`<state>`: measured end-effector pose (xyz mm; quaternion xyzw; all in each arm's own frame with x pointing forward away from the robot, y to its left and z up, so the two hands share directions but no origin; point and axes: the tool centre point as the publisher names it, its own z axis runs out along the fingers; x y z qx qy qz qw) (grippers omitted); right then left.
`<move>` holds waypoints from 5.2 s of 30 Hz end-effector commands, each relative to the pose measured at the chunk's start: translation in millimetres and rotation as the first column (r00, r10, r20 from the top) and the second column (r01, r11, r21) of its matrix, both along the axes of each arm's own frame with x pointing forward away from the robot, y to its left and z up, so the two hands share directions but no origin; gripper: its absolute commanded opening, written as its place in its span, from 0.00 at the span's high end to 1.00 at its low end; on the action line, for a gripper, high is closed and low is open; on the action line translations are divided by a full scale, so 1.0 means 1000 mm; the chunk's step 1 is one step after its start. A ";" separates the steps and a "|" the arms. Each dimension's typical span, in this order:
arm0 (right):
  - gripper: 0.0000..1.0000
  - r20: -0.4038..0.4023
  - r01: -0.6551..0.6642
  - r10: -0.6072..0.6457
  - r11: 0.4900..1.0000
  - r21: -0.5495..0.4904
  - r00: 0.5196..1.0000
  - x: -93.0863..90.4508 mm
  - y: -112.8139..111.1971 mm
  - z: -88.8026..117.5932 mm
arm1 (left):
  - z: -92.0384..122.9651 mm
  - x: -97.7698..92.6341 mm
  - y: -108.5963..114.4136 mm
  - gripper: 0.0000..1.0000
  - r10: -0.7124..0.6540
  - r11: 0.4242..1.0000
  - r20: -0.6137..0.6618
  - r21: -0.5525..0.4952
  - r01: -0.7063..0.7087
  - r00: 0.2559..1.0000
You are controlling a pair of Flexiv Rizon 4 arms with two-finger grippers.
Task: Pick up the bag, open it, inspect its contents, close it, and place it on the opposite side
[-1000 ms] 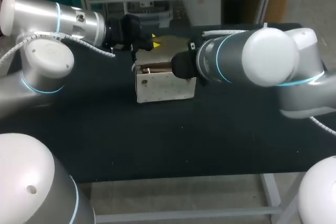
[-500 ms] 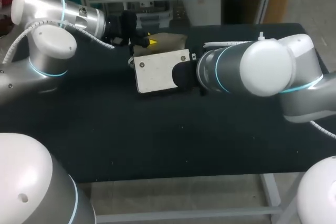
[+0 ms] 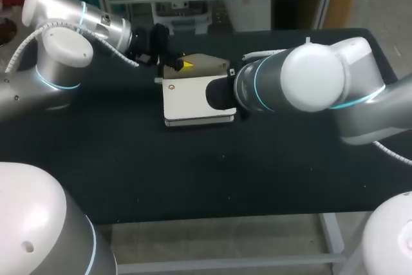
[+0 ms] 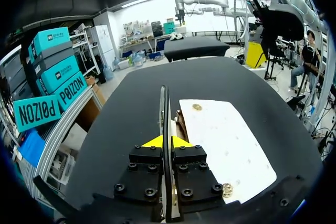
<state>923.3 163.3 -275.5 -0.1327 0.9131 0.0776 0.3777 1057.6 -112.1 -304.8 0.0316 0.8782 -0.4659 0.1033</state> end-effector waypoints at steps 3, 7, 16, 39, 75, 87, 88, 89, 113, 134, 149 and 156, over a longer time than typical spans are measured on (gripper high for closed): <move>1.00 0.003 0.030 -0.030 1.000 0.001 1.000 -0.004 0.005 -0.028 | -0.013 -0.015 -0.003 1.00 0.051 0.999 0.014 -0.012 -0.051 0.999; 1.00 0.013 0.076 -0.076 0.997 0.016 0.997 -0.008 0.005 -0.045 | -0.019 -0.015 -0.003 1.00 0.065 0.998 0.001 -0.019 -0.065 0.998; 1.00 0.057 0.162 -0.165 0.985 0.065 0.985 -0.016 -0.004 -0.056 | -0.027 -0.011 0.001 1.00 0.079 0.997 -0.024 -0.024 -0.080 0.997; 0.56 0.040 0.118 -0.121 0.991 0.063 0.992 -0.016 0.006 -0.089 | -0.039 -0.008 -0.010 1.00 0.007 1.000 -0.043 0.021 -0.006 0.999; 1.00 0.056 0.132 -0.135 0.990 0.053 0.989 0.017 0.011 -0.100 | -0.046 -0.013 -0.012 1.00 -0.045 0.997 -0.037 0.057 0.047 0.998; 1.00 0.049 0.158 -0.160 0.986 0.057 0.986 0.013 0.011 -0.102 | -0.044 -0.048 -0.011 1.00 -0.089 0.995 0.099 0.042 0.086 0.991; 1.00 0.049 0.158 -0.160 0.986 0.057 0.986 0.013 0.011 -0.102 | -0.045 -0.051 -0.011 1.00 -0.088 0.996 0.116 0.042 0.084 0.989; 1.00 0.049 0.158 -0.160 0.986 0.057 0.986 0.013 0.011 -0.102 | -0.046 -0.055 -0.012 1.00 -0.096 0.995 0.126 0.038 0.092 0.987; 1.00 0.049 0.158 -0.160 0.986 0.057 0.986 0.013 0.011 -0.102 | -0.023 -0.062 -0.010 1.00 0.021 0.998 0.279 0.058 -0.039 0.960; 1.00 0.049 0.158 -0.160 0.986 0.057 0.986 0.013 0.011 -0.102 | -0.062 -0.095 -0.003 1.00 -0.052 0.995 0.249 0.098 0.029 0.967; 1.00 0.049 0.158 -0.160 0.986 0.057 0.986 0.013 0.011 -0.102 | -0.064 -0.094 -0.001 1.00 -0.078 0.988 0.274 0.152 0.037 0.959; 1.00 0.049 0.158 -0.160 0.986 0.057 0.986 0.013 0.011 -0.102 | -0.060 -0.107 0.015 1.00 -0.072 0.990 0.320 0.141 0.027 0.945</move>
